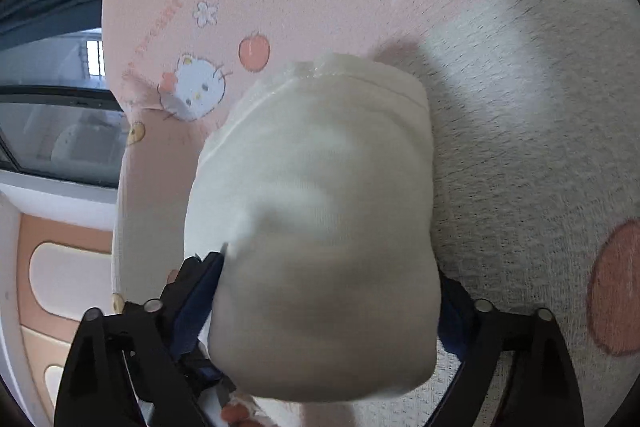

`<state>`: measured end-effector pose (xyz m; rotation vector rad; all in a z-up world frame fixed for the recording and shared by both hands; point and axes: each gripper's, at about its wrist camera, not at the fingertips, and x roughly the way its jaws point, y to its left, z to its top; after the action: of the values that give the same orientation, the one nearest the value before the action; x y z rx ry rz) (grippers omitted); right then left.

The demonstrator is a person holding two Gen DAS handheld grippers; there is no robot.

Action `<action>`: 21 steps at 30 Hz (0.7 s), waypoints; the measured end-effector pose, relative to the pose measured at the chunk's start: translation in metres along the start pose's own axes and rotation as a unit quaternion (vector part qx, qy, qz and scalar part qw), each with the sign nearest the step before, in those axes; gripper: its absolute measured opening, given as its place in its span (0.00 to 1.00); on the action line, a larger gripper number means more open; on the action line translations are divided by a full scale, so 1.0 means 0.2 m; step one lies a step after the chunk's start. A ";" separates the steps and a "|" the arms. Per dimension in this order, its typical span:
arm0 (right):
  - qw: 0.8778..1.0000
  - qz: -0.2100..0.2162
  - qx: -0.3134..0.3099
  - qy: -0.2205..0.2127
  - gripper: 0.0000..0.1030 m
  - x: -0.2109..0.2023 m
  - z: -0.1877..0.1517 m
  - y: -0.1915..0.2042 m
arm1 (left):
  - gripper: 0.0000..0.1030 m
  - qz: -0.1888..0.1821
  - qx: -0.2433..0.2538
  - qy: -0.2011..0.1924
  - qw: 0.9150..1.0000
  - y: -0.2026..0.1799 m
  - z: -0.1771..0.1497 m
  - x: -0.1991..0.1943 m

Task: Fold clothes
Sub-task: 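Carry the cream bundle with both grippers toward the black garment stack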

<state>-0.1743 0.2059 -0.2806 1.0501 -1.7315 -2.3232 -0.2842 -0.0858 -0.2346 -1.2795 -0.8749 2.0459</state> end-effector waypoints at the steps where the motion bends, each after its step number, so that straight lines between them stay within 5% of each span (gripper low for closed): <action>1: 1.000 -0.005 -0.006 0.001 0.83 0.00 0.00 0.01 | 0.78 0.002 0.004 -0.001 1.000 -0.01 -0.01 -0.01; 5: 0.999 -0.026 -0.028 0.003 0.73 0.01 -0.01 0.05 | 0.75 0.009 0.020 -0.006 1.000 -0.06 -0.02 -0.01; 11: 0.995 -0.059 -0.084 -0.015 0.70 -0.05 -0.01 0.13 | 0.71 -0.040 -0.001 0.004 0.999 -0.08 -0.04 -0.01; 21: 0.985 -0.079 -0.124 -0.096 0.70 -0.50 0.07 0.27 | 0.70 -0.106 0.066 0.035 0.992 -0.53 -0.10 0.06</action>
<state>-0.1234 0.2403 -0.1827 0.9800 -1.4065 -2.7314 -0.2565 -0.0059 -0.1655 -1.1284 -0.7948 1.8492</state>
